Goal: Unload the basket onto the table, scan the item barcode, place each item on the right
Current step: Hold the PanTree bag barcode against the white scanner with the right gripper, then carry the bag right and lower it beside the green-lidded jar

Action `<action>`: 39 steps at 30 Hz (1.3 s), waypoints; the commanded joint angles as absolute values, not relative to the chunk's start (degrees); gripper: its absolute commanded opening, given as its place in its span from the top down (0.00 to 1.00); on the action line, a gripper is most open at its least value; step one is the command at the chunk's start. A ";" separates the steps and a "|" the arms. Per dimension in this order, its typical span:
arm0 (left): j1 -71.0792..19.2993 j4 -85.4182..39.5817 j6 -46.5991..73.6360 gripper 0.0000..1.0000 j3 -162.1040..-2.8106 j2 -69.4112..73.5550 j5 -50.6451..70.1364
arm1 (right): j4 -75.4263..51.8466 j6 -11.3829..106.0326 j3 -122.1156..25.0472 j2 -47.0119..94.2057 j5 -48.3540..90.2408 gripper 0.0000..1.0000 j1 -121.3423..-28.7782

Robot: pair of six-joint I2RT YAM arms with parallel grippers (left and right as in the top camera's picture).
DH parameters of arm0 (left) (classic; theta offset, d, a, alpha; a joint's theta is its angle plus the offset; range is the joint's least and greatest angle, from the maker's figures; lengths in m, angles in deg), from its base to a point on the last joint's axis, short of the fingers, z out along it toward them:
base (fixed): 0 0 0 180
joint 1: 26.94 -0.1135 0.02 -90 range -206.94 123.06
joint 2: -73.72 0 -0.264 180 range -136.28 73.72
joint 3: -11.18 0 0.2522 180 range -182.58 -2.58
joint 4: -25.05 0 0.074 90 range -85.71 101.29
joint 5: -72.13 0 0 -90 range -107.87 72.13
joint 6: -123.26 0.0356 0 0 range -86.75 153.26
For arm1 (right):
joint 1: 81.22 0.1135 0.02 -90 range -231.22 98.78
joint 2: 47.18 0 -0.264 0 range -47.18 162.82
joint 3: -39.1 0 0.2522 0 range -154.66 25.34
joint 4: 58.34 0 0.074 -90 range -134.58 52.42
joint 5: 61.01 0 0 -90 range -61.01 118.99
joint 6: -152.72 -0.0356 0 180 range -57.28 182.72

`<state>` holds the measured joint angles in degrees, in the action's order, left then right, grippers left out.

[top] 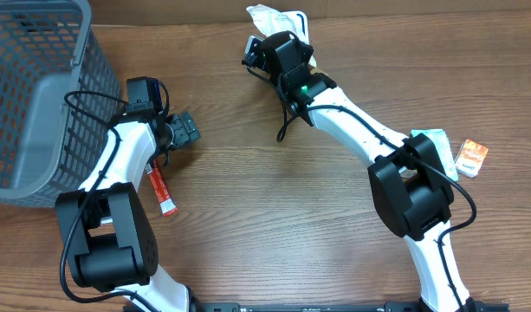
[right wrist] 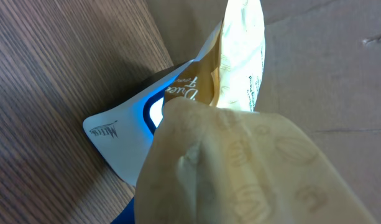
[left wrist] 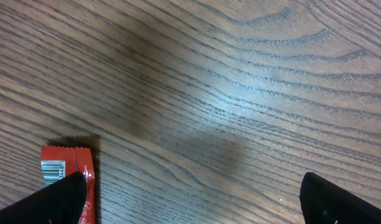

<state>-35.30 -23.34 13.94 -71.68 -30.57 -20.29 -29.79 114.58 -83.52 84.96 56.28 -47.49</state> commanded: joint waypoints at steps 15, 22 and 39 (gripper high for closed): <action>-35.58 -23.15 14.84 0.01 -72.86 -31.14 -20.88 | -27.58 109.38 -84.89 84.94 52.89 0.96 -47.79; -35.58 -23.15 14.84 0.00 -72.86 -31.14 -20.88 | -24.67 107.67 -84.89 84.94 51.84 0.96 -47.88; -35.58 -23.15 14.84 0.00 -72.86 -31.14 -20.88 | -14.16 95.26 -84.89 65.73 50.72 0.96 -48.06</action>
